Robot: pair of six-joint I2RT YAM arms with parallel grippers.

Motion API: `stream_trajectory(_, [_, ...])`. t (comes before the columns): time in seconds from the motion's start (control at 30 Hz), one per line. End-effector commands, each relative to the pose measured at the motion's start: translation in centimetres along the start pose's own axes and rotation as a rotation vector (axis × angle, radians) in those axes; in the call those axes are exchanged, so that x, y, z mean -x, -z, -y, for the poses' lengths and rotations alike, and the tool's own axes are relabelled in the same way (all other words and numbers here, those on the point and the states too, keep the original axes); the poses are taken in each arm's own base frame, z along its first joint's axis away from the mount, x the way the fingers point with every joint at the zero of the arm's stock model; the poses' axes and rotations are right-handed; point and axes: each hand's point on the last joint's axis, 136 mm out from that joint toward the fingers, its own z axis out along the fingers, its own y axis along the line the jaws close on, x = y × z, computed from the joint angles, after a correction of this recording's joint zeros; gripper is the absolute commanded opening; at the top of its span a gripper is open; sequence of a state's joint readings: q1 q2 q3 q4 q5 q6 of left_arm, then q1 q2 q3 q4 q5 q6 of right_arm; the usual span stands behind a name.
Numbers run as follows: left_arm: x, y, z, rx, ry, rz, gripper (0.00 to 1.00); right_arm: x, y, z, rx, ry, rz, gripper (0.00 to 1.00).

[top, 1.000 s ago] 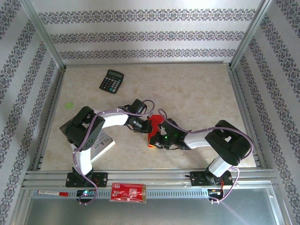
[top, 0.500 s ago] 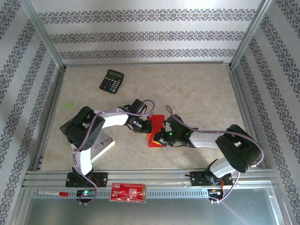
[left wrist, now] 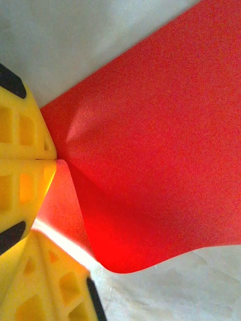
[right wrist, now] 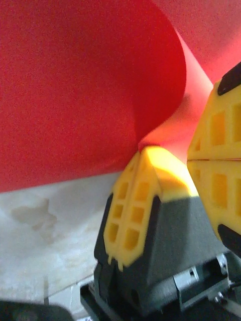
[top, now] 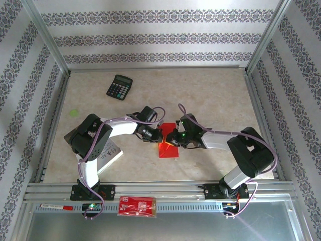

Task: Fold a paper plane with a square sheet of paper (pick it up from the middle)
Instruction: Fold the triangle a second time at the center of the table.

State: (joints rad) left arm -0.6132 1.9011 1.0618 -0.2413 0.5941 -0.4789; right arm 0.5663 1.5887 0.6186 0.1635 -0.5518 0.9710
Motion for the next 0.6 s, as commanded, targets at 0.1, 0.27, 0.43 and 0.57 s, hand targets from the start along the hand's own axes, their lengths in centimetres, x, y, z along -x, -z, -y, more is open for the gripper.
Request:
stream_trajectory(0.1, [-2.8,-1.7,-5.4,0.201,0.056,-0.083,0.0,0.7,-0.3,1.3,-0.047,0.018,-0.007,0.07])
stream_trajectory(0.27, [-2.8,-1.6,-5.3,0.2,0.056,-0.083,0.0,0.6,-0.8,2.9,-0.087,0.011,-0.022,0.07])
stream_trajectory(0.43, [-2.4,-1.4,-4.9,0.19,0.051,-0.075,0.0,0.4,-1.0,3.7,-0.104,0.008,-0.032,0.07])
stream_trajectory(0.57, [-1.6,-0.9,-4.1,0.178,0.041,-0.059,0.0,0.2,-1.0,4.5,-0.119,-0.002,-0.037,0.07])
